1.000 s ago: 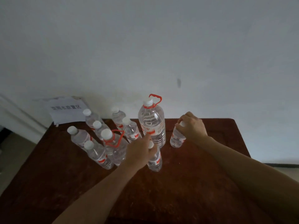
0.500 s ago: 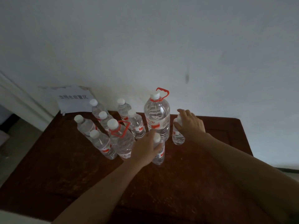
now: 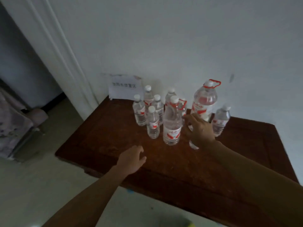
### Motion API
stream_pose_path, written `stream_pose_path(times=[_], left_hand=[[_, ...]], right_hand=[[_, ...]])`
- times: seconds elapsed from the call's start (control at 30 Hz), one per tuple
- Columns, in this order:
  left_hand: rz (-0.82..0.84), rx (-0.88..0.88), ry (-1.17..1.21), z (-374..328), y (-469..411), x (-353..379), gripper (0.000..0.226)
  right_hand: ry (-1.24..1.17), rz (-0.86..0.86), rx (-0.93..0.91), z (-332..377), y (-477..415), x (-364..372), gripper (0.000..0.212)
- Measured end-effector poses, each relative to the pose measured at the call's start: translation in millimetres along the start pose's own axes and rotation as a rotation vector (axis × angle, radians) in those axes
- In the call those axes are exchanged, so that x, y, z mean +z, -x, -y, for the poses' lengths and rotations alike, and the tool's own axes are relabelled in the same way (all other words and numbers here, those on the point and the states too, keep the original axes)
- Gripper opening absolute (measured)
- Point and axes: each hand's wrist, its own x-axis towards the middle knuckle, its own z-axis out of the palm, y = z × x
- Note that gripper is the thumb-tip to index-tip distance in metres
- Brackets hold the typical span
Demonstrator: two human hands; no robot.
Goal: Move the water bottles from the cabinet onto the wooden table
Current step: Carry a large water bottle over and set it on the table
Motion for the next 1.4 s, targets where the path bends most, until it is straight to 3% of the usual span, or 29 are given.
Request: stream_pose_path(times=[0.17,0.33,0.67,1.03,1.4], left_hand=[[0.003,-0.216,0.006,119,114,-22,0.028],[-0.047,-0.527,-0.034,232,259,-52,0.034],[-0.253,-1.069,0.099,390,492,-59,0.030],[-0.404,-1.582,0.172,558,700,-94,0.027],[-0.440,-1.989,0.317,633,886,-61,0.028]], right_hand=[[-0.084,0.341,-0.134,153,34,60,0.026],[-0.252,0.540,-0.363,326,56,123,0.024],[-0.392,0.753,-0.918,623,109,224,0.028],[-0.575,0.882,-1.360,966,191,330,0.026],[-0.725,0.977,-1.786,1212,341,351,0.022]])
